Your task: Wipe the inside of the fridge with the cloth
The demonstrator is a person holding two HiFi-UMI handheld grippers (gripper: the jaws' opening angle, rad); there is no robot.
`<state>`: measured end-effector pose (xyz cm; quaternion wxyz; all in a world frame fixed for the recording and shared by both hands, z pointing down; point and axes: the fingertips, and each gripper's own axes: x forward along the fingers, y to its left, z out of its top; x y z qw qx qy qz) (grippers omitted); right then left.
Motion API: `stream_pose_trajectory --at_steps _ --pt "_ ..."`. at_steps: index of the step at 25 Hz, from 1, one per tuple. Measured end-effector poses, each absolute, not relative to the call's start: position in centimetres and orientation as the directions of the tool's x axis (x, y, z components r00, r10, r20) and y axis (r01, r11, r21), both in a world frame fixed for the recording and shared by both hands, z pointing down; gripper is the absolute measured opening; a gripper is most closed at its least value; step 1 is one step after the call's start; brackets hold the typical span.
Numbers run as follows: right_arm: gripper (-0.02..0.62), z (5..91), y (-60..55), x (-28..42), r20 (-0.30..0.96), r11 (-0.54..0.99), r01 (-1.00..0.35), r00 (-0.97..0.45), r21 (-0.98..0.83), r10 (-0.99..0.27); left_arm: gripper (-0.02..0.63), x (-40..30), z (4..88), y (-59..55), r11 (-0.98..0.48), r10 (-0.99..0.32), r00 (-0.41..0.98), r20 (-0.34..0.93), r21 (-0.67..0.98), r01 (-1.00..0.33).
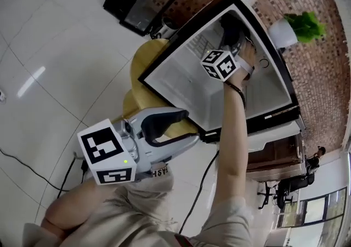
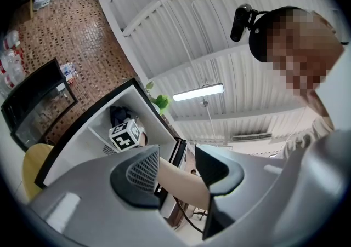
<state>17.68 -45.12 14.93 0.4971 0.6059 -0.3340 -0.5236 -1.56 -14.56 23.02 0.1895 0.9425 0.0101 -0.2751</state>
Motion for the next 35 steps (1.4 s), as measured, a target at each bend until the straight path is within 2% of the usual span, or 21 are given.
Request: stream_pose_trajectory --at_steps 5,9,14,20,23,26,29,31,35 --pt "0.118 11.9 -45.6 16.5 -0.41 -0.414 0.046 0.28 0.909 -0.868 0.179 -1.9 23.2 -15.0 -0.93 -0.093 0.859 -0.504 0.352 0.105" --pt "0.117 11.2 -41.2 21.2 -0.479 -0.488 0.065 0.344 0.87 -0.808 0.162 -1.7 23.9 -16.6 -0.921 -0.165 0.868 -0.468 0.388 0.034" --pt "0.117 11.0 -35.8 30.3 -0.443 -0.504 0.031 0.526 0.863 -0.726 0.072 -2.7 24.0 -18.0 -0.917 -0.267 0.851 -0.452 0.39 -0.081" --pt "0.117 10.6 -33.1 32.9 -0.401 -0.552 -0.064 0.617 0.832 -0.677 0.061 -2.3 24.7 -18.6 -0.902 -0.29 0.859 -0.422 0.421 -0.098" --pt "0.118 11.7 -33.2 30.2 -0.401 -0.52 -0.066 0.556 0.852 -0.728 0.061 -1.4 25.1 -18.0 -0.906 -0.278 0.873 -0.4 0.41 -0.1" --pt "0.12 14.2 -36.1 22.9 -0.367 -0.394 0.004 0.371 0.919 -0.853 0.061 -1.4 25.4 -17.8 -0.91 -0.268 0.882 -0.388 0.402 -0.1" --pt "0.12 14.8 -39.5 15.9 -0.325 -0.333 0.004 0.223 0.943 -0.919 0.06 -1.9 25.7 -17.9 -0.908 -0.275 0.883 -0.381 0.406 -0.107" --pt "0.12 13.9 -41.3 13.1 -0.331 -0.34 -0.02 0.187 0.94 -0.925 0.061 -2.1 25.7 -18.0 -0.908 -0.28 0.883 -0.377 0.404 -0.116" --pt "0.12 11.8 -43.1 11.1 -0.359 -0.38 -0.08 0.2 0.921 -0.912 0.061 -2.3 25.2 -17.7 -0.914 -0.278 0.883 -0.378 0.386 -0.123"
